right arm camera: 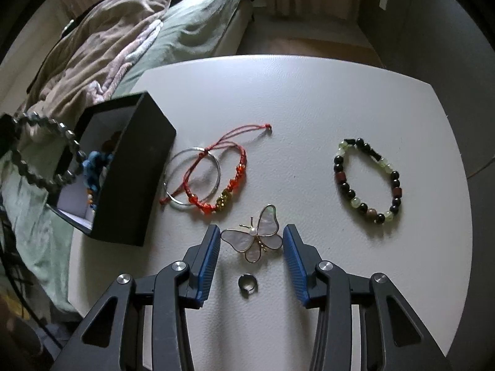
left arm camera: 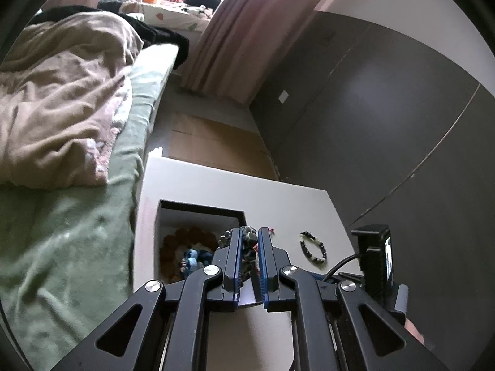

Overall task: Organize jewelry
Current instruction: 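Carry the grey bracelet into the box with the left tool while the right tool reaches for the butterfly brooch, then lower the butterfly brooch into the box and open the right tool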

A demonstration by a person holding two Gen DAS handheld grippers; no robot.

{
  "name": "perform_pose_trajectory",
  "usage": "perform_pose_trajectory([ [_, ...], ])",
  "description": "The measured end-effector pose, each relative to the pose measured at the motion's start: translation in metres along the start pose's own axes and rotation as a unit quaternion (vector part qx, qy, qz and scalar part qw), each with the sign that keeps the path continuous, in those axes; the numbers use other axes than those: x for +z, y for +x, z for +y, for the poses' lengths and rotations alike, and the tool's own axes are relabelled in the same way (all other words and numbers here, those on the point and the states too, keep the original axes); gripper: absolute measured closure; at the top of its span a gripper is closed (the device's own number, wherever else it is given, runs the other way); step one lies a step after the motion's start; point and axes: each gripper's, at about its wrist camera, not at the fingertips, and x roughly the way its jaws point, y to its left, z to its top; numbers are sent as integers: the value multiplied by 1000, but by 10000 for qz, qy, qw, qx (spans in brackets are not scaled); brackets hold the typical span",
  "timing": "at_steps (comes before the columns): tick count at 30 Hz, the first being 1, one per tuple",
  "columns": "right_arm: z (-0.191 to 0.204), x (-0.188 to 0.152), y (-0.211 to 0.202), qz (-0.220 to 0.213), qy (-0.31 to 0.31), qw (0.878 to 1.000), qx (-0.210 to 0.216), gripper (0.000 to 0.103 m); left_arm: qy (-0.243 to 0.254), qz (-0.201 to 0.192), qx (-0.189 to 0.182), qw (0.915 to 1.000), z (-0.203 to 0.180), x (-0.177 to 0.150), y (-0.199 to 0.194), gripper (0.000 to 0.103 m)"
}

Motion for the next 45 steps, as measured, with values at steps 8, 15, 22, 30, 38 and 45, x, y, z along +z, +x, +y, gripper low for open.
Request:
perform_pose_trajectory([
  [8, -4, 8, -32, -534, 344, 9961, 620, 60, -107, 127, 173, 9997, 1, 2, 14, 90],
  [15, 8, 13, -52, -1041, 422, 9879, 1073, 60, -238, -75, 518, 9983, 13, 5, 7, 17],
  [22, 27, 16, -58, -1184, 452, 9770, 1715, 60, -534, -239, 765, 9954, 31, 11, -4, 17],
  [30, 51, 23, -52, -1239, 510, 9657, 2224, 60, -571, -476, 981, 9924, 40, 17, -17, 17],
  [38, 59, 28, -33, -842, 696, 9617, 2513, 31, -476, -720, 1294, 9878, 48, 20, -32, 17],
  [45, 31, 24, -49, -1054, 904, 9641, 2265, 5, -296, -793, 1333, 9875, 40, 18, -33, 17],
])
